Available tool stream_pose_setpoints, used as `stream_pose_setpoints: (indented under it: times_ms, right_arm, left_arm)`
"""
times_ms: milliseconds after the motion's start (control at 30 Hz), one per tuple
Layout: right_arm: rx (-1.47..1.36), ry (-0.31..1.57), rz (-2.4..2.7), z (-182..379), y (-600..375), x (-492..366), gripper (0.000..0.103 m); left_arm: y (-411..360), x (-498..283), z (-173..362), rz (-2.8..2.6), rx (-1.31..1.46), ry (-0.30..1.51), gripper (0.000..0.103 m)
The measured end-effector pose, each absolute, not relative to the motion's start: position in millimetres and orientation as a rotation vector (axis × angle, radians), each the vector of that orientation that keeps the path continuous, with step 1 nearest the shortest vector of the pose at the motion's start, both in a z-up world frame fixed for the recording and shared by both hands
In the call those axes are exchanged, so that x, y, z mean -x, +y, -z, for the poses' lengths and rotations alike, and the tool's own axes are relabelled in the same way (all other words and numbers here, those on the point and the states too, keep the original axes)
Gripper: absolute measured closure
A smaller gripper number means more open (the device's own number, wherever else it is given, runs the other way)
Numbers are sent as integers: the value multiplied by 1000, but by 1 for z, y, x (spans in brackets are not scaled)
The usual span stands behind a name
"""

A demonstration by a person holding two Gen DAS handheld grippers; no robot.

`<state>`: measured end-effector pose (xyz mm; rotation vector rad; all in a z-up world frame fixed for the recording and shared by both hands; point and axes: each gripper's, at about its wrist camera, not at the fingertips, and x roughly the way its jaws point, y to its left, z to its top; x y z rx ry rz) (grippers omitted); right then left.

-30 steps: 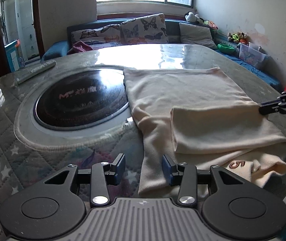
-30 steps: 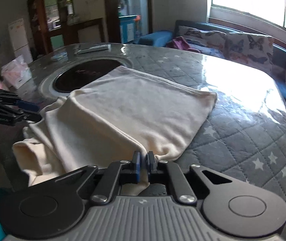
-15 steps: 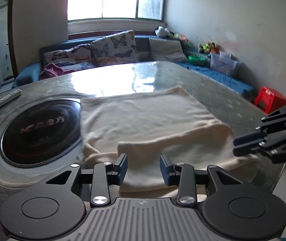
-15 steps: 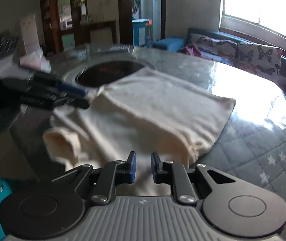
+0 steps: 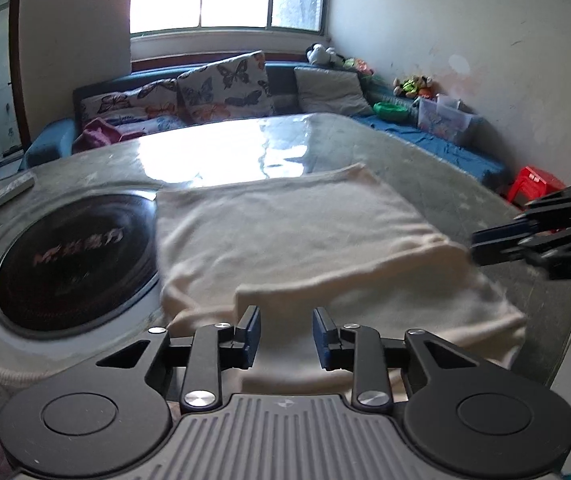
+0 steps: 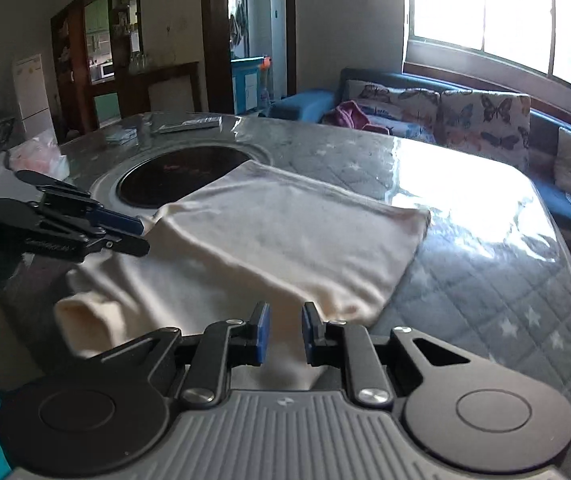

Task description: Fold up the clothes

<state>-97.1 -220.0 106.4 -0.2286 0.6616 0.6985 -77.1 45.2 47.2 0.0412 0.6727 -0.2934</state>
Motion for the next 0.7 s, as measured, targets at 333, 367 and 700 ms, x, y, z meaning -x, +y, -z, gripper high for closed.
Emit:
stream_pose_setpoints:
  times_ms: [333,367,700]
  right_arm:
    - [200,685,-639,-94,-221,83,88]
    - [202,680,-650,-95,-221,87,86]
    - [308,696,-749,-92,-211,133,83]
  left_arm:
    - [46,65,-41,283,-47,695,72]
    - [47,67,-42,283,-51,692,72]
    - [56,121,-52,322,-165,698,68]
